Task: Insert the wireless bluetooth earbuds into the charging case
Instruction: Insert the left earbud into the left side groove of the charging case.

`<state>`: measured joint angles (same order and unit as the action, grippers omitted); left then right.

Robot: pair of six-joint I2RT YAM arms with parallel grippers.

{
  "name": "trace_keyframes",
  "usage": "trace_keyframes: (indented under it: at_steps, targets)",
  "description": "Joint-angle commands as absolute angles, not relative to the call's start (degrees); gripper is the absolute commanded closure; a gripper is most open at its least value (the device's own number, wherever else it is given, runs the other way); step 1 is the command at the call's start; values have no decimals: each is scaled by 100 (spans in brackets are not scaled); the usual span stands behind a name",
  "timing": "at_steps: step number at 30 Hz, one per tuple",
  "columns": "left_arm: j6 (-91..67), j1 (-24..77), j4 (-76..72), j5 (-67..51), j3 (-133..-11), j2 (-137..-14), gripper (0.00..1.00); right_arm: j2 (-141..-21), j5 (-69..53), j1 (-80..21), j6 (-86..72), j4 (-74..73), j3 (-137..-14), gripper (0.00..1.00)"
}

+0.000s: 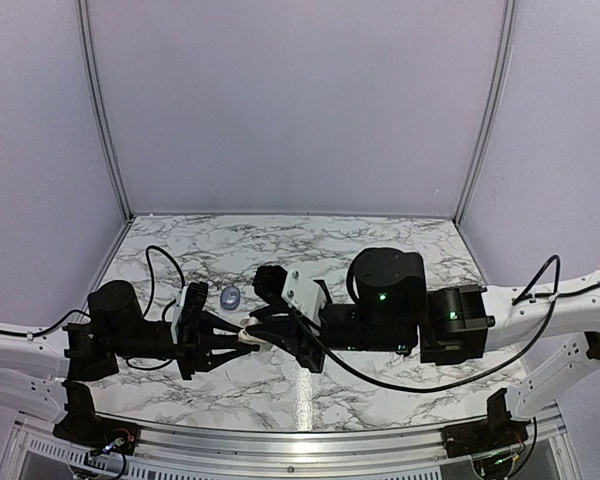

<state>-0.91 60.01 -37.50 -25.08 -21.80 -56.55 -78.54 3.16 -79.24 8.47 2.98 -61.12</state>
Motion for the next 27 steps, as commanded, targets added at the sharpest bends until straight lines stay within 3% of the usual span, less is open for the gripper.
trace_keyframes:
  at_steps: [1,27]
  targets:
    - [-371,6029,-4090,-2711,-2434,-5725,100,-7901,447,-7955,1029,426,-6423,93]
    - [-885,6029,-4342,-3113,-2556,-5933,100,-8033,525,-7954,1325,347,-6458,93]
